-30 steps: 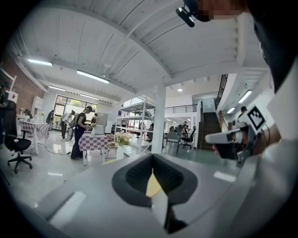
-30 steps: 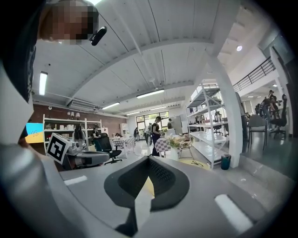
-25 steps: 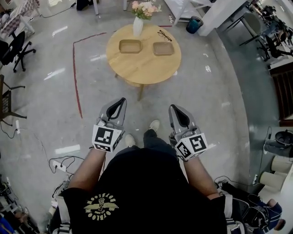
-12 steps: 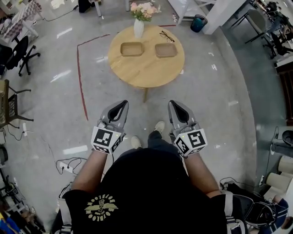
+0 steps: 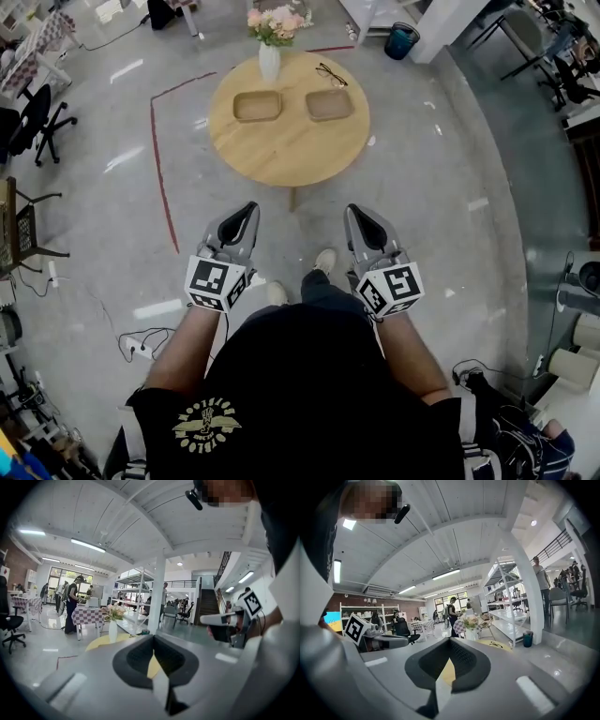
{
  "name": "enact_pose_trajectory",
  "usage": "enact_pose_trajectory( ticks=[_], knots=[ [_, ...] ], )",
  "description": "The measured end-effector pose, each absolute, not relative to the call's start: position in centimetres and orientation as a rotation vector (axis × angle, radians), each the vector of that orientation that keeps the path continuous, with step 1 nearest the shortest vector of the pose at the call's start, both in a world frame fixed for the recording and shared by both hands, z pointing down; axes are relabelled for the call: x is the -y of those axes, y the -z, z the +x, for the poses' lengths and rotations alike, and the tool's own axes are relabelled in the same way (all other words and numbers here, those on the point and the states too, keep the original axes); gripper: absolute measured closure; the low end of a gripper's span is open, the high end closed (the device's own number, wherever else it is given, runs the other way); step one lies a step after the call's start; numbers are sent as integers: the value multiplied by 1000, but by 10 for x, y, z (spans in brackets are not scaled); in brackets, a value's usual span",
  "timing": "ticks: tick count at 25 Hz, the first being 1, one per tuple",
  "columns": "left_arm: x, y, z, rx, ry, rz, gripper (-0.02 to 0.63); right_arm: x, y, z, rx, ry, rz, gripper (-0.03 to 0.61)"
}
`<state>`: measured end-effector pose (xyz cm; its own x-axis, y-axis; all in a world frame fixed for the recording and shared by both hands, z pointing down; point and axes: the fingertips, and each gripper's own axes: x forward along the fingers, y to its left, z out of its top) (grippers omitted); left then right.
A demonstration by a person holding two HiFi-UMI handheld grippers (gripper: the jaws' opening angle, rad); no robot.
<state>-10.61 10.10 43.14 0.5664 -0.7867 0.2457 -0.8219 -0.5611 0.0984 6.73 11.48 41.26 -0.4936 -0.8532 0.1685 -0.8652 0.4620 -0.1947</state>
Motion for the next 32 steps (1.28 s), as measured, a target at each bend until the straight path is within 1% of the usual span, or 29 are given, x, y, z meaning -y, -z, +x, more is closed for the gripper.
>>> enact_pose_trajectory(
  ticks=[15, 24, 29, 32],
  knots=[
    [-32, -429, -63, 1435, -215, 2501, 611, -46, -418, 126, 2686, -409, 1548, 578],
    [8, -419, -44, 1554, -142, 2387, 611, 12, -408, 178, 2706, -380, 1499, 578],
    [23, -394, -54, 1706, -82, 2353, 611, 34, -404, 189, 2746, -335, 1390, 578],
    [23, -397, -56, 1739, -57, 2295, 611, 41, -401, 191, 2769, -318, 1354, 578]
  ],
)
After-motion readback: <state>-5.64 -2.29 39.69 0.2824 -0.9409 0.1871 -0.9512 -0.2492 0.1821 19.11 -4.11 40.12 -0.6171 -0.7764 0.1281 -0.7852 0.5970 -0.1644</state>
